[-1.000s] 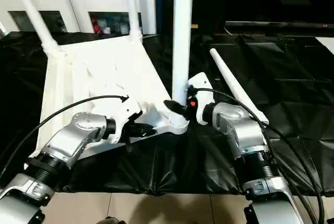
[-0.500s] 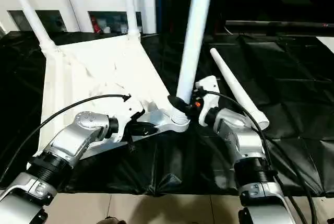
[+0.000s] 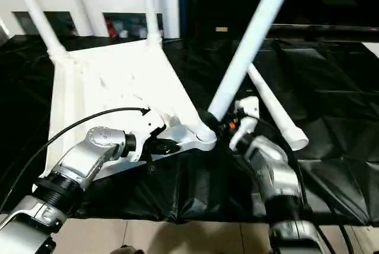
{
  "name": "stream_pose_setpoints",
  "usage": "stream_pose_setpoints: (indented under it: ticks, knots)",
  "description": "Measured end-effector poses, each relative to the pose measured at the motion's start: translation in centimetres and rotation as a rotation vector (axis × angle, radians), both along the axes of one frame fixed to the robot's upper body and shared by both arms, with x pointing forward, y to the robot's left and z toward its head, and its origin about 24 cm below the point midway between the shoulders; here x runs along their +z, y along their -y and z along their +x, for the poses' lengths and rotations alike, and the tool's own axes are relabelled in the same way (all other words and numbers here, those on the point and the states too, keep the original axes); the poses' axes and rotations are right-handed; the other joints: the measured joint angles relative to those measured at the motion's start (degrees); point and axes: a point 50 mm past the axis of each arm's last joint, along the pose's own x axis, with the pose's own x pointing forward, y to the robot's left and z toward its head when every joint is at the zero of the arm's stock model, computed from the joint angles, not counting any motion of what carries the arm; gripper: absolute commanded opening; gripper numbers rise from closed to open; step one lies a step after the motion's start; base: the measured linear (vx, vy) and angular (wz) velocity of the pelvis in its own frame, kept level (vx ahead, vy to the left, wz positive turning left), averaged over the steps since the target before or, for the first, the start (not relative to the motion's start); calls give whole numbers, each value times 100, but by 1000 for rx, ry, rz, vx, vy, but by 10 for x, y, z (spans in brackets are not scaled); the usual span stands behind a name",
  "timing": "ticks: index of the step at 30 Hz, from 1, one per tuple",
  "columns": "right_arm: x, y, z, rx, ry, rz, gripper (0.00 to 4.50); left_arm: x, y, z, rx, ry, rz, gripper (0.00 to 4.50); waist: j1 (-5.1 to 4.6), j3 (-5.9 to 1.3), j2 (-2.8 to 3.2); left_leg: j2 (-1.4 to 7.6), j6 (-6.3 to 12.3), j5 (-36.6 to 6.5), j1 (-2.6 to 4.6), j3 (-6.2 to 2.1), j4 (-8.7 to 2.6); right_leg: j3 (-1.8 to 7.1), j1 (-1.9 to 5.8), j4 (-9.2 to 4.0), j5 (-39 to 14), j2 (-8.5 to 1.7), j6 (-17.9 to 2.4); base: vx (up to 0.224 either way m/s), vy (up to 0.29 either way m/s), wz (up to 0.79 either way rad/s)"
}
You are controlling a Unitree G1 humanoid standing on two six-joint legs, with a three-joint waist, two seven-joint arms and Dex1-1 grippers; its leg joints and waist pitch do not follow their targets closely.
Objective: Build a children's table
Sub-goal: Insert table leg to table base
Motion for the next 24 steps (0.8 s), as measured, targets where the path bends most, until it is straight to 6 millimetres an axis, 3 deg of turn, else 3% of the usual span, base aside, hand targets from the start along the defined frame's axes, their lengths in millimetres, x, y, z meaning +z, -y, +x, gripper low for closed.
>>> stream_pose_setpoints:
  ticks: [8, 15, 20, 24]
  knots:
    - [6, -3, -10, 38, 52, -137, 190, 0, -2, 2, -6, 8, 5, 0, -15, 3, 5, -2, 0, 0, 3, 0, -15, 1, 0, -3, -20, 0, 33, 0, 0, 0]
    - [11, -10, -1, 105, 55, -238, 190, 0, -5, 3, -3, 17, 14, 0, -46, 5, 1, -2, 0, 0, 4, -1, -15, -2, -2, -6, -21, 0, 34, 0, 0, 0]
    - [16, -19, 10, 184, 44, -294, 190, 1, -13, 3, -10, 24, 31, 0, -163, 9, -8, -1, 0, 0, 8, -4, -18, -6, -7, -5, -21, 0, 34, 0, 0, 0]
    - [18, -23, 18, 252, 24, -331, 190, 1, -18, 4, -13, 25, 46, 0, -222, 7, -48, 0, 0, 0, 17, -8, -19, -13, -7, -4, -21, 0, 34, 0, 0, 0]
